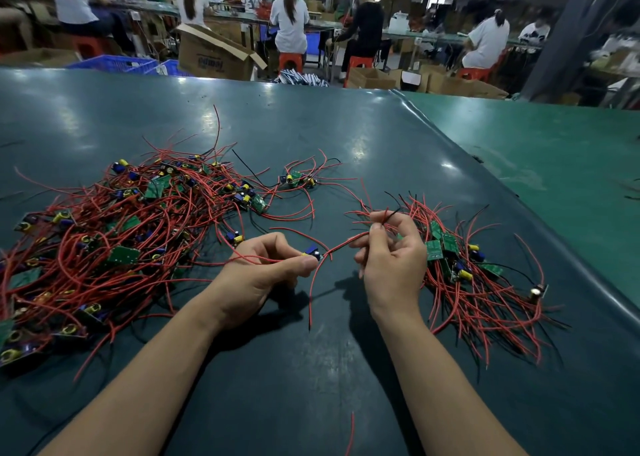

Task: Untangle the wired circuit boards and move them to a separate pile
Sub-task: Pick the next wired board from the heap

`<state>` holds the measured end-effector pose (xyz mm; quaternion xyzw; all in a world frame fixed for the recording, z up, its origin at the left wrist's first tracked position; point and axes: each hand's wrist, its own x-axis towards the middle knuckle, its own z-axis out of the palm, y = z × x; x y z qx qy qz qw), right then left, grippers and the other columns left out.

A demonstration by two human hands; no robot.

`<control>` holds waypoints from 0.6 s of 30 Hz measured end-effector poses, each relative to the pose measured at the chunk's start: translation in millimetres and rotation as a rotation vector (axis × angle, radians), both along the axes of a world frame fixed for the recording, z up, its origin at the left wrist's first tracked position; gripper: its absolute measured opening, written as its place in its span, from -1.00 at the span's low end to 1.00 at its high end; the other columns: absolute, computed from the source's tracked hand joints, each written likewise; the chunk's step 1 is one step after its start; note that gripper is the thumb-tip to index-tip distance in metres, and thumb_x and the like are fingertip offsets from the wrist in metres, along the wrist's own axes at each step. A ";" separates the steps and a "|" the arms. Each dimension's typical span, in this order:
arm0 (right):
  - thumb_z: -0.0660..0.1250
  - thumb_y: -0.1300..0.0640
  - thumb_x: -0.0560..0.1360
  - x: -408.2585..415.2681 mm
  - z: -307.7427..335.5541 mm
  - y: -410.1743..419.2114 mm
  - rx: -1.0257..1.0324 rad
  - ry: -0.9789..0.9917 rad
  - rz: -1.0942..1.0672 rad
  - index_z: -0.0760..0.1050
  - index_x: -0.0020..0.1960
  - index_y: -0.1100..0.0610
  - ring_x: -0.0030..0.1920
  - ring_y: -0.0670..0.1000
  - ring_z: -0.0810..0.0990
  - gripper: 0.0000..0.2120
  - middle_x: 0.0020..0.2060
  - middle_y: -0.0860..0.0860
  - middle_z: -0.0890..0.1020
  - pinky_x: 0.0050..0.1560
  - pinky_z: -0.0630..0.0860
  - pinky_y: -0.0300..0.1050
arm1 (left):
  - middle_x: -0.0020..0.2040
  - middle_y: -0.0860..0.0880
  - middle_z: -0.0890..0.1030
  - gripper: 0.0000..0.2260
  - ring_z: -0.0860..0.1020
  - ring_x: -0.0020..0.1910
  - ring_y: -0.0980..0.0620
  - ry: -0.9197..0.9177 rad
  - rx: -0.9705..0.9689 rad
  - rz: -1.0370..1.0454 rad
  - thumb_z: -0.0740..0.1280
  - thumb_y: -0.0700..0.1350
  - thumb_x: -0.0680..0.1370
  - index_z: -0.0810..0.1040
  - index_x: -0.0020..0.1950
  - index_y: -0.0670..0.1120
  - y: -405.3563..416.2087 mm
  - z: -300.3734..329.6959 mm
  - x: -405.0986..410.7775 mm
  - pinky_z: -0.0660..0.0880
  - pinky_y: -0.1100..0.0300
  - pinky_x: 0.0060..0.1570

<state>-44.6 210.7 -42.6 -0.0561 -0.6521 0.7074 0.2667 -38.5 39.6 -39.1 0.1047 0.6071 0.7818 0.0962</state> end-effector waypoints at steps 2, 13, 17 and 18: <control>0.28 0.21 0.60 1.1 1.2 -1.4 -0.010 0.028 -0.042 0.55 -0.04 0.03 -0.50 -0.07 0.50 -0.88 -0.34 0.03 0.69 -0.48 0.40 -0.23 | -0.41 -0.05 0.54 -0.77 0.39 -0.45 0.02 0.006 0.015 0.000 0.51 -0.23 0.27 0.46 -0.38 -0.06 0.4 0.0 0.6 0.35 0.20 -0.41; 0.23 0.34 0.57 -1.5 9.0 -1.3 -0.408 -0.133 0.039 0.60 -0.07 0.18 -0.59 -0.13 0.36 -0.82 -0.48 0.01 0.60 -0.62 0.25 -0.31 | -0.40 -0.03 0.53 -0.75 0.39 -0.41 0.00 0.025 -0.001 -0.042 0.45 -0.29 0.30 0.36 -0.28 -0.15 -1.1 2.7 2.5 0.38 0.21 -0.38; 0.22 0.29 0.61 -3.0 8.8 -1.7 -0.386 -0.113 0.053 0.56 -0.03 0.16 -0.60 -0.13 0.36 -0.84 -0.49 0.01 0.61 -0.62 0.25 -0.33 | -0.40 -0.03 0.51 -0.75 0.40 -0.42 0.02 0.015 0.022 -0.044 0.43 -0.31 0.29 0.34 -0.28 -0.15 -1.0 3.0 2.6 0.37 0.23 -0.37; 0.20 0.30 0.61 -2.8 8.7 -1.3 -0.361 -0.106 0.050 0.55 -0.02 0.13 -0.60 -0.13 0.37 -0.83 -0.50 0.01 0.60 -0.62 0.26 -0.32 | -0.40 -0.03 0.51 -0.75 0.41 -0.42 0.03 0.017 0.020 -0.048 0.43 -0.31 0.30 0.34 -0.28 -0.15 -1.1 3.2 2.6 0.38 0.24 -0.37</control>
